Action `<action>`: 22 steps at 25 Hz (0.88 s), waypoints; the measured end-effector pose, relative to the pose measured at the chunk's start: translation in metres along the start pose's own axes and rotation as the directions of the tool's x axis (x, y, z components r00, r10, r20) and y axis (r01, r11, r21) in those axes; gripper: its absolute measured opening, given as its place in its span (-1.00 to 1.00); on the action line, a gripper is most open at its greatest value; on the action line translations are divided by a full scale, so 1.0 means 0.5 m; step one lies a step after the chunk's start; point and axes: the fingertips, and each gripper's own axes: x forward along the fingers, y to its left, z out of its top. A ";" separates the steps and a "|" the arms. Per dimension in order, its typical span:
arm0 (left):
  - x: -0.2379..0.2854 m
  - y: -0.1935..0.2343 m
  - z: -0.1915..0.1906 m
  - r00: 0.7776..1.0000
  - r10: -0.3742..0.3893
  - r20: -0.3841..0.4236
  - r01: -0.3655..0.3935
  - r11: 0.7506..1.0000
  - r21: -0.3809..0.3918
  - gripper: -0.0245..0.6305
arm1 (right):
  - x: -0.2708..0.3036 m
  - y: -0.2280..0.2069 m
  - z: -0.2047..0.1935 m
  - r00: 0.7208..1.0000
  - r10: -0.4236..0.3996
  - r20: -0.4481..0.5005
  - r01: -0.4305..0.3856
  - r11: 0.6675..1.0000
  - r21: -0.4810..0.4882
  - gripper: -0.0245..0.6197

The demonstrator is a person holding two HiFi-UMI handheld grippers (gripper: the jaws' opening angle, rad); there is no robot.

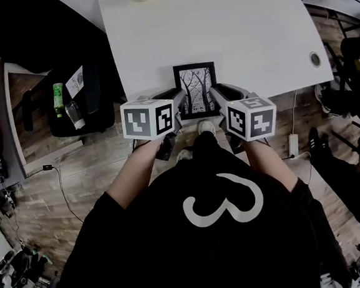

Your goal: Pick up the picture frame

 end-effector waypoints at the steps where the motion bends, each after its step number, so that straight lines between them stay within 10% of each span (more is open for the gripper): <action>1: -0.007 -0.002 0.001 1.000 0.000 0.006 0.000 1.000 0.003 -0.62 | -0.005 0.006 0.002 1.000 0.001 0.007 -0.001 1.000 -0.003 -0.63; 22: -0.196 -0.050 0.018 0.984 -0.037 0.175 0.016 0.993 0.119 -0.64 | -0.120 0.153 0.040 0.978 -0.029 0.206 0.051 0.994 -0.100 -0.63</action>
